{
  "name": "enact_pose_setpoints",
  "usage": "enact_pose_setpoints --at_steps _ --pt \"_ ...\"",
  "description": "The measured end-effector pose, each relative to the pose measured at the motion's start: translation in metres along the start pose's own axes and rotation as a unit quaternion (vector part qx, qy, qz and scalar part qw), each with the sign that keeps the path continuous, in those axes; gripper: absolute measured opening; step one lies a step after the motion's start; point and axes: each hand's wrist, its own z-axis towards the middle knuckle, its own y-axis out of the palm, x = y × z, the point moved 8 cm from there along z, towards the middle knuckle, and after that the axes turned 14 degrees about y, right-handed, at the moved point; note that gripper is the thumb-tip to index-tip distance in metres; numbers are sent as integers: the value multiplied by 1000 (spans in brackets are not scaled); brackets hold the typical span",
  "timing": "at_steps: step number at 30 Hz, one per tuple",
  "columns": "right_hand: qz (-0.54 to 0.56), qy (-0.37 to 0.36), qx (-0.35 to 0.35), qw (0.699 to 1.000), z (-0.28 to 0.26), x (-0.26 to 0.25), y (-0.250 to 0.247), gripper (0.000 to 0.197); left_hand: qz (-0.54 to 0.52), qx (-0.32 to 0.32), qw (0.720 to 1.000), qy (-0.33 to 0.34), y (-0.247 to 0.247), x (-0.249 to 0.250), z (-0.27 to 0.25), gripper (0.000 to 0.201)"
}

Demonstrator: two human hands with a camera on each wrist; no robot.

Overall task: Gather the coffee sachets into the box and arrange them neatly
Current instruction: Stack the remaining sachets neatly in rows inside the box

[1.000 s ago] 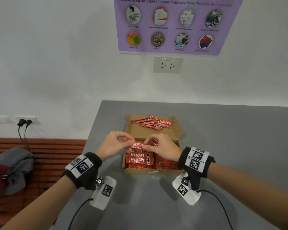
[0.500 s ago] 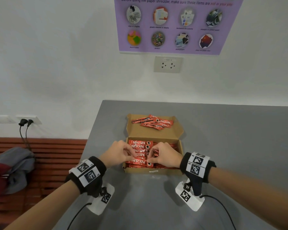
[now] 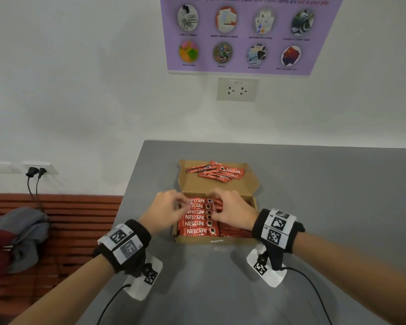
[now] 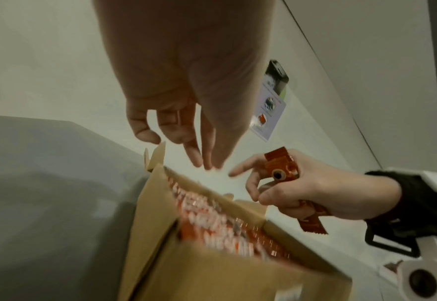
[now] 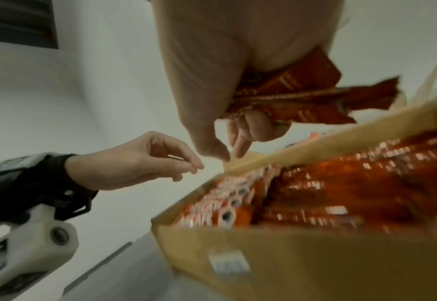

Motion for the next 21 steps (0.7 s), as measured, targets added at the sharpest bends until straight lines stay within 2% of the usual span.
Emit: enact_pose_setpoints --at_steps 1,3,5,8,11,16,18,21 --pt "22 5 -13 1000 1 -4 -2 67 -30 23 999 1 -6 5 3 17" --pt "41 7 -36 998 3 -14 -2 94 -115 23 993 9 -4 17 10 15" --pt "34 -13 -33 999 5 -26 0 105 -158 9 987 25 5 29 16 9" --pt "22 -25 -31 999 11 -34 2 111 -208 34 977 12 8 30 20 11" --pt "15 -33 -38 999 13 -36 0 114 -302 24 953 -13 10 26 18 10" --pt "5 -56 -66 996 11 -35 4 115 -356 41 933 -36 11 22 14 16" --pt "15 -56 -66 996 10 -33 0 105 -354 74 930 -60 9 12 13 18" --pt "6 -47 -36 998 8 -23 -15 79 -361 117 921 -84 3 -2 9 13"
